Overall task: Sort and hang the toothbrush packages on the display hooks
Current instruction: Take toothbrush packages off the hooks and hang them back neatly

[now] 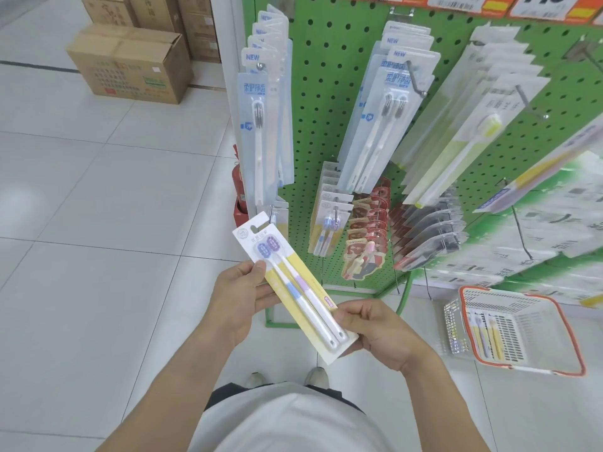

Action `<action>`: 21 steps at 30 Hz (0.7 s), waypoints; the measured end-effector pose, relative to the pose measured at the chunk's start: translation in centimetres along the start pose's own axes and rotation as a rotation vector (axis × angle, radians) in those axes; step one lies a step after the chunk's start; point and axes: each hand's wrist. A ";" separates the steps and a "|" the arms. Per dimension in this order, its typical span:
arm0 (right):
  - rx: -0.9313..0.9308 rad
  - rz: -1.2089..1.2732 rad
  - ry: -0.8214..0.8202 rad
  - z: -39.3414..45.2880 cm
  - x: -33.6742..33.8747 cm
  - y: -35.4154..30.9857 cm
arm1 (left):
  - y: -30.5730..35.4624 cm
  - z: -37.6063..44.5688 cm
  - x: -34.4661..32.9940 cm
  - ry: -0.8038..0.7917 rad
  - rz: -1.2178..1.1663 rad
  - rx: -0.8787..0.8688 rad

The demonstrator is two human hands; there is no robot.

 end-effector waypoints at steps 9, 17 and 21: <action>-0.003 -0.026 0.051 0.5 0.7 0.9 | -1.1 0.2 -0.1 0.018 0.037 0.056; 0.145 -0.624 0.455 2.0 -1.0 1.7 | -1.6 0.4 -0.5 0.020 -0.022 0.145; 0.290 -0.612 0.485 1.9 -2.8 1.8 | -1.6 1.0 -0.7 0.098 -0.052 0.108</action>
Point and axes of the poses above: each hand's wrist, its own z-axis towards the middle knuckle, its own x-axis out of the back of the hand, y = z × x, and after that the axes turned 13 degrees about -x, right-handed
